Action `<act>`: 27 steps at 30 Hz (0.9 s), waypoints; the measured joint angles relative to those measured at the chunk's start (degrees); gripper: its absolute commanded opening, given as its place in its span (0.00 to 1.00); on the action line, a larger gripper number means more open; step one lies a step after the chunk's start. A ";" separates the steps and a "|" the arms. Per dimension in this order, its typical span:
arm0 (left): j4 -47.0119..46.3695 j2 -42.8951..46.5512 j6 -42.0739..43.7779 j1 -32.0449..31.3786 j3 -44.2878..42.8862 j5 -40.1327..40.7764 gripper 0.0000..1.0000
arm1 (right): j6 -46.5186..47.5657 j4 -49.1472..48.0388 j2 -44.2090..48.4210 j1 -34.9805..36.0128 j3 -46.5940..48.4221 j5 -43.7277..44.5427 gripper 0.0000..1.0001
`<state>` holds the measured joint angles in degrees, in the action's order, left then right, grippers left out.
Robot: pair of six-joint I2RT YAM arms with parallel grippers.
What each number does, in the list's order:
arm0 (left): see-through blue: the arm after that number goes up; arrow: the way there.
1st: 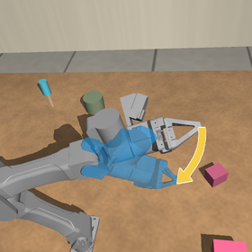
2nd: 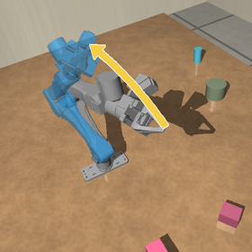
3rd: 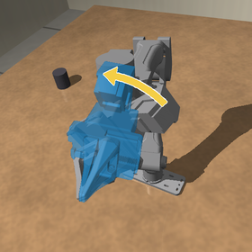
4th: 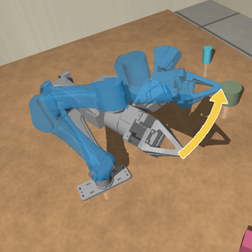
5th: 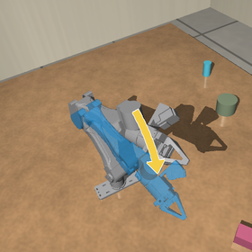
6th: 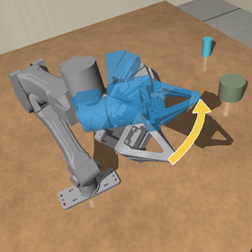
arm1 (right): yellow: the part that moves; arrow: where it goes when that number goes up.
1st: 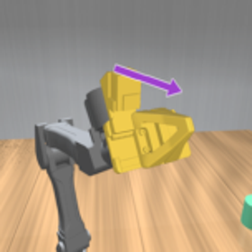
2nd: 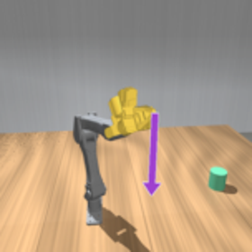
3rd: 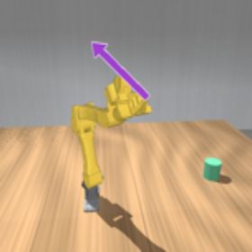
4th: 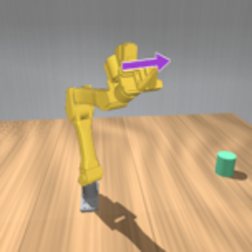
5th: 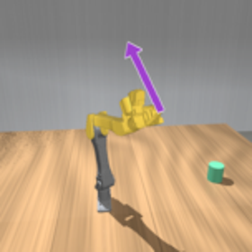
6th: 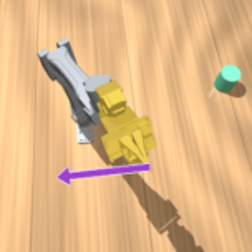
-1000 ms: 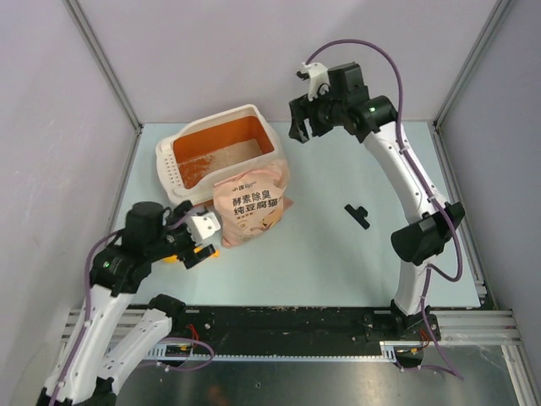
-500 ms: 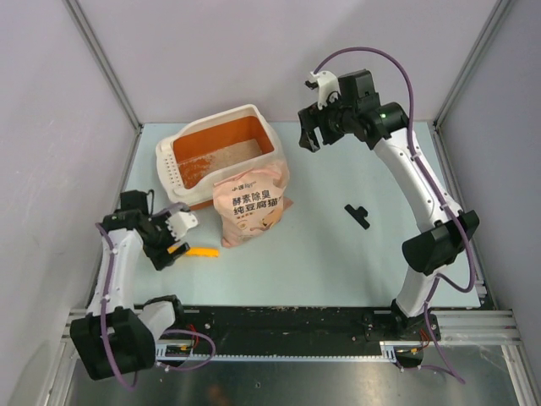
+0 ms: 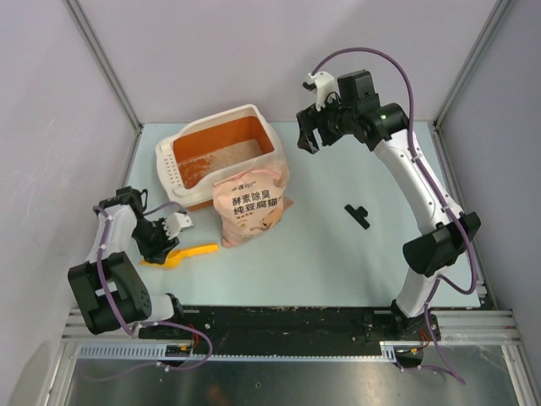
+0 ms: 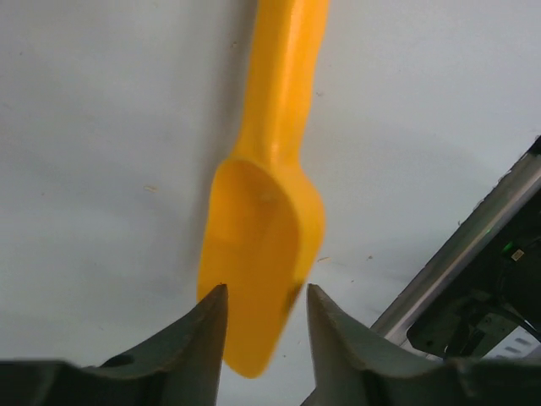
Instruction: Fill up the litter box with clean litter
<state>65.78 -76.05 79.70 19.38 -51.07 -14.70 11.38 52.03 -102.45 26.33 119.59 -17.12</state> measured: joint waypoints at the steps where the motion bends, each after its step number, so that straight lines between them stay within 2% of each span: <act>1: 0.11 -0.11 0.17 0.04 0.00 -0.39 0.41 | 0.11 -0.02 0.00 0.17 0.00 0.00 0.79; 6: -0.48 0.39 0.46 0.04 1.66 -1.40 0.44 | 0.72 0.02 0.00 1.27 -0.11 0.04 0.79; 9: -1.01 2.23 0.52 0.11 5.38 -2.34 0.42 | 0.94 0.02 -0.02 1.88 -0.11 0.07 0.79; 12: -2.16 5.03 0.46 0.11 9.75 -2.67 0.31 | 1.14 0.02 -0.09 2.56 -0.11 0.07 0.79; 13: -2.78 6.03 0.39 0.11 11.23 -2.71 0.22 | 1.20 0.02 -0.20 2.84 -0.11 0.07 0.79; 15: -4.07 7.48 0.13 0.13 13.60 -2.75 0.14 | 1.29 0.02 -0.37 3.32 -0.11 0.09 0.79; 16: -4.46 8.13 -0.09 0.13 14.40 -2.82 0.03 | 1.38 0.02 -0.52 3.67 -0.11 0.09 0.79; 17: -5.01 9.05 -0.26 0.15 14.93 -2.78 0.00 | 1.40 0.02 -0.68 3.89 -0.11 0.11 0.79; 21: -6.97 15.61 -1.20 0.26 16.44 -2.51 0.00 | 1.38 0.09 -1.31 4.44 -0.11 0.28 0.79; 27: -1.42 31.67 -1.62 0.28 15.13 -5.01 0.00 | -0.63 0.46 -1.62 2.99 0.92 -0.26 0.79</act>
<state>64.36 -44.38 78.08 19.66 -35.94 -19.70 10.74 52.49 -104.07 29.32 120.51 -17.39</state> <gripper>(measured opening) 0.015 0.789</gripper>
